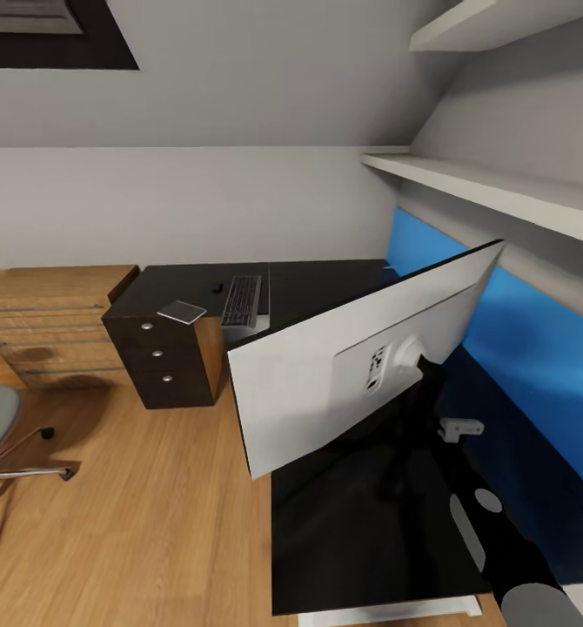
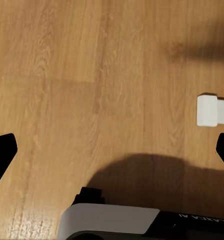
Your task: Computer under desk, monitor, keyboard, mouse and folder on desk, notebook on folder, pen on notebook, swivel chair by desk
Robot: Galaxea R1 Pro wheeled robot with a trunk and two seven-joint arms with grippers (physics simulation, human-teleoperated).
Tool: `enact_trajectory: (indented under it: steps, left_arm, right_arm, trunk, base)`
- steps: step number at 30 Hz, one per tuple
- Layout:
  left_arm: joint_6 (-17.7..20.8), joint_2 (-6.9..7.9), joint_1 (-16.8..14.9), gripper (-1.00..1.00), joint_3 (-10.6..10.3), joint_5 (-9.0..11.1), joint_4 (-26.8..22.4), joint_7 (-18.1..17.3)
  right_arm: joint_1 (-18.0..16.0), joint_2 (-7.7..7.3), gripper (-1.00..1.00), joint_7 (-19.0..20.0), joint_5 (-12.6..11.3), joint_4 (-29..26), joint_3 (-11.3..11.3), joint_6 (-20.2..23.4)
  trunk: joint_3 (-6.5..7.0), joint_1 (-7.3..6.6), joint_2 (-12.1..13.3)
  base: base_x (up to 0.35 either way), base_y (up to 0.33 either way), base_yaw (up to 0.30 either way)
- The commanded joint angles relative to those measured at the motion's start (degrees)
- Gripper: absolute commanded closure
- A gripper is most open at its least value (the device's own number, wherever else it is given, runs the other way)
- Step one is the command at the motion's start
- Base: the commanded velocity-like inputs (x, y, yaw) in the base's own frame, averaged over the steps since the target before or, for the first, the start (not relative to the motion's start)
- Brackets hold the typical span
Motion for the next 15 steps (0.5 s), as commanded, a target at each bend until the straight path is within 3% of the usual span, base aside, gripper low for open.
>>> enact_trajectory:
  steps: [1, 15]
  left_arm:
    - [-0.1, -0.01, 0.0, -1.0, 0.5, -0.4, 0.0, -0.1]
    - [-0.1, 0.14, 0.0, -1.0, 0.5, -0.4, 0.0, -0.1]
  right_arm:
    - [0.0, -0.02, 1.0, -0.3, -0.9, 0.0, -0.1, 0.1]
    - [0.0, -0.23, 1.0, -0.3, -0.9, 0.0, -0.2, 0.1]
  trunk:
    - [-0.05, 0.86, 0.0]
    - [-0.05, 0.86, 0.0]
  base:
    - [0.142, 0.0, 0.0]
    - [0.027, 0.0, 0.0]
